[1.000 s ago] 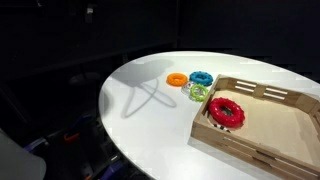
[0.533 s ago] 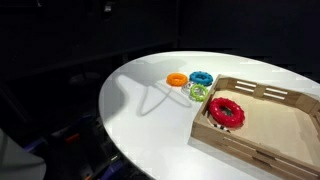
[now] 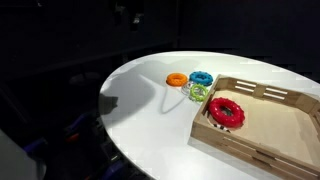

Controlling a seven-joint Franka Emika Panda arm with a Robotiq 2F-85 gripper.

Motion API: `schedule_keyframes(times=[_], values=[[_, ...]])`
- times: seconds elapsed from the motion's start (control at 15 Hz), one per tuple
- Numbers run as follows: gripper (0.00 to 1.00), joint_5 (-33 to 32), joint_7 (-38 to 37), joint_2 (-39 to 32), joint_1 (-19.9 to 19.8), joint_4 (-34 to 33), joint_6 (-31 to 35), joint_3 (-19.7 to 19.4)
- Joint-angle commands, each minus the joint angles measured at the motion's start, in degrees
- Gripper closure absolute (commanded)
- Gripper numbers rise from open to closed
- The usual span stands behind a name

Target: Pick up the orange ring and place it in the wooden tray

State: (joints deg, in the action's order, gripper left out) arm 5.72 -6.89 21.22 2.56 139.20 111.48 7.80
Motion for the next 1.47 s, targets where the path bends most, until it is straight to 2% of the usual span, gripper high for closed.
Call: schedule_keyframes(times=[0.0, 0.6, 1.07, 1.4], values=[[0.00, -2.26, -3.61, -3.51, -0.65, -0.89, 1.80, -0.59], [0.00, -1.47, -3.38, -4.18, -0.03, -0.29, 1.70, -1.38], [0.00, -3.95, -3.84, -6.84, -1.10, -1.36, 11.87, -2.03], [0.00, -8.10, -4.39, -11.85, -2.18, -1.58, 19.84, -2.94]])
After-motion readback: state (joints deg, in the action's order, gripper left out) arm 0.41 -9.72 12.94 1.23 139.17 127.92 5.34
